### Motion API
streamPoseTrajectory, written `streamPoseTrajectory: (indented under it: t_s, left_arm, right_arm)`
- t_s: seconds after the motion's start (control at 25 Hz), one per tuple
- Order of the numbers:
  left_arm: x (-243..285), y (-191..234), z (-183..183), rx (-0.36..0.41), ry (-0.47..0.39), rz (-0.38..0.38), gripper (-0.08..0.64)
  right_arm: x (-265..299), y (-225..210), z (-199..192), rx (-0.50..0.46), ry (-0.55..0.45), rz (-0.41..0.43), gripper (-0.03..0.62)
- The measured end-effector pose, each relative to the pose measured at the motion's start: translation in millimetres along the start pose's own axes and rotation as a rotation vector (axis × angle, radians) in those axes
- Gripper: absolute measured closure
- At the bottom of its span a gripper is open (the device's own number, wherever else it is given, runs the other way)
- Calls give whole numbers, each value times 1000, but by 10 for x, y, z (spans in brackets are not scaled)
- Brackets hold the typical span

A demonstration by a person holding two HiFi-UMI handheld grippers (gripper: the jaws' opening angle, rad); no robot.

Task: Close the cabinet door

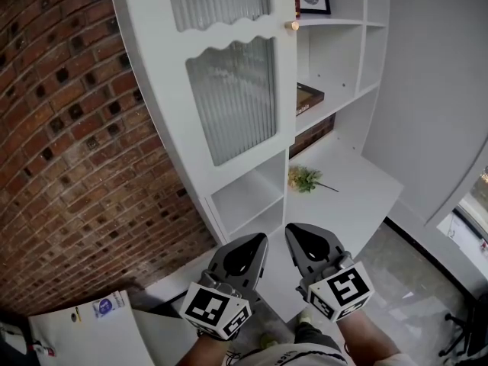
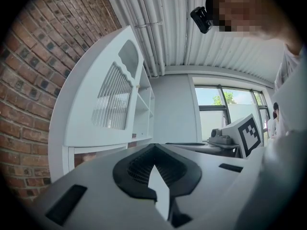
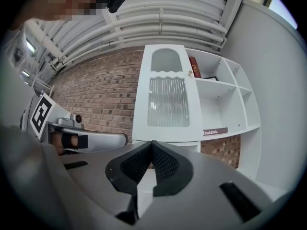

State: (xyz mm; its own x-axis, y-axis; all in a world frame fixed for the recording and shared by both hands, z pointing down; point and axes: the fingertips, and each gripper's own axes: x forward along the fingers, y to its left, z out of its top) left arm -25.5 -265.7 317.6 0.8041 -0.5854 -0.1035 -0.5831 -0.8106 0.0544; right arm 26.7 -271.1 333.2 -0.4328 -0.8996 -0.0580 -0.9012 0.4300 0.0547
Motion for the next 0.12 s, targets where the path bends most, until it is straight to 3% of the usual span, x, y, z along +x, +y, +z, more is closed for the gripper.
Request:
streamPoseTrajectory:
  t_s: [0.12]
  left_arm:
    - [-30, -1, 17, 4, -2, -3, 549]
  right_arm:
    - [-1, 34, 13, -3, -1, -2, 575]
